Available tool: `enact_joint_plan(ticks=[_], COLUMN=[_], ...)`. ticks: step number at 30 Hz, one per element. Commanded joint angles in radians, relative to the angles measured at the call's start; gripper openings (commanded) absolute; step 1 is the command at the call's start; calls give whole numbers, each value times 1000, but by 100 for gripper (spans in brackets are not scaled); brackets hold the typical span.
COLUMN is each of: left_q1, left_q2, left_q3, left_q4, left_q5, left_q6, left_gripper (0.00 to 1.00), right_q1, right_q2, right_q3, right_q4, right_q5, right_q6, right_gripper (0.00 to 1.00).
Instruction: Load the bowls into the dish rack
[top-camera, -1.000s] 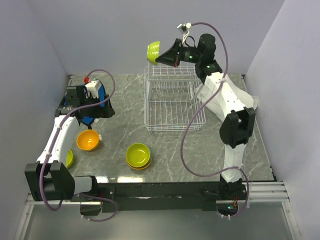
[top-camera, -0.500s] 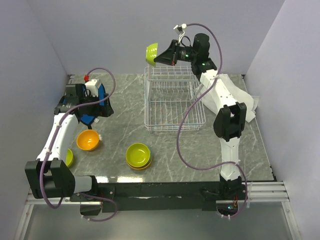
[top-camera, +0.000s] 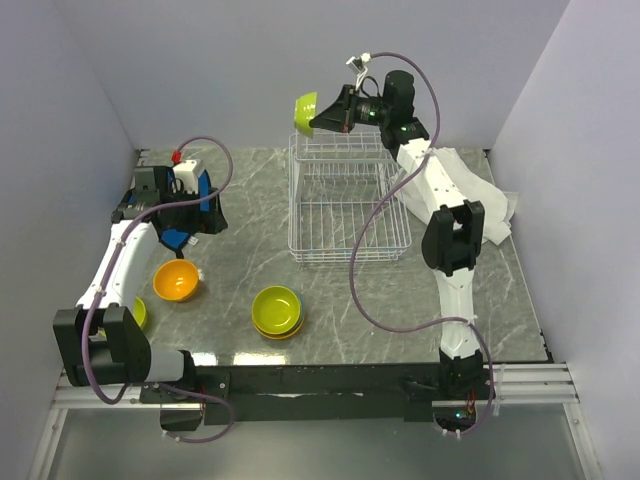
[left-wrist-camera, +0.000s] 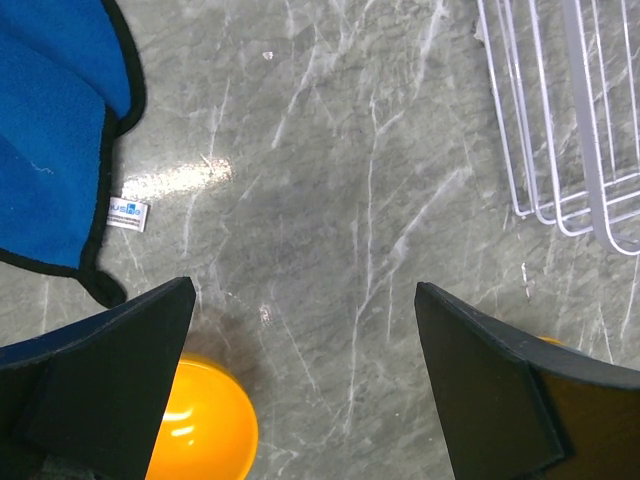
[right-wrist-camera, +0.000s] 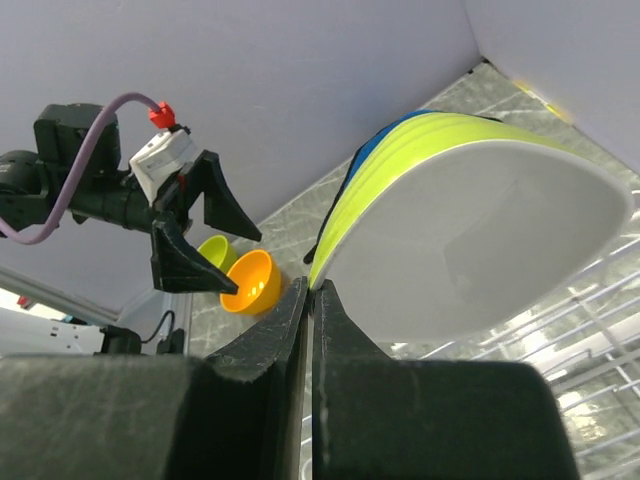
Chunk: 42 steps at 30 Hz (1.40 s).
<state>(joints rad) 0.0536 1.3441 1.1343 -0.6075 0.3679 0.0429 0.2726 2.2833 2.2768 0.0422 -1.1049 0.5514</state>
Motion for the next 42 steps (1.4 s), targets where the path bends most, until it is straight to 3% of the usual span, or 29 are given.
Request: enact_joint_plan(ticks=[1,14,24,31,37,39,42], left_q1=[6,8,9,8,8,8,8], left_q2=[7,47,53,27,-5,-28,-65], left_q3=[53,68,64,71,82,82,67], left_q4=[12,26,67,94,147,153,163], left_q5=[0,-12,-75,-124,-159,-162,-176], left_q6=[28,35,-8,-15,-24,-18,-26], left_gripper=[99,99,100,97,97,97,97], right_q1=[-23,-35,-44,-58,-84,-78,-6], right_q2=[50,94,41,-45,-231,-328,-479], right_q3=[98,132,104,58,-48,-121,-270], right_q4=[16,-116,-211,-280,-402,-482,-686], right_q5=[-22,-49,3,37,82,102,176], right_q6=[24,-27,-131,-203,-343,-456,-791], right_gripper=[0,0,34,36,40,40,41])
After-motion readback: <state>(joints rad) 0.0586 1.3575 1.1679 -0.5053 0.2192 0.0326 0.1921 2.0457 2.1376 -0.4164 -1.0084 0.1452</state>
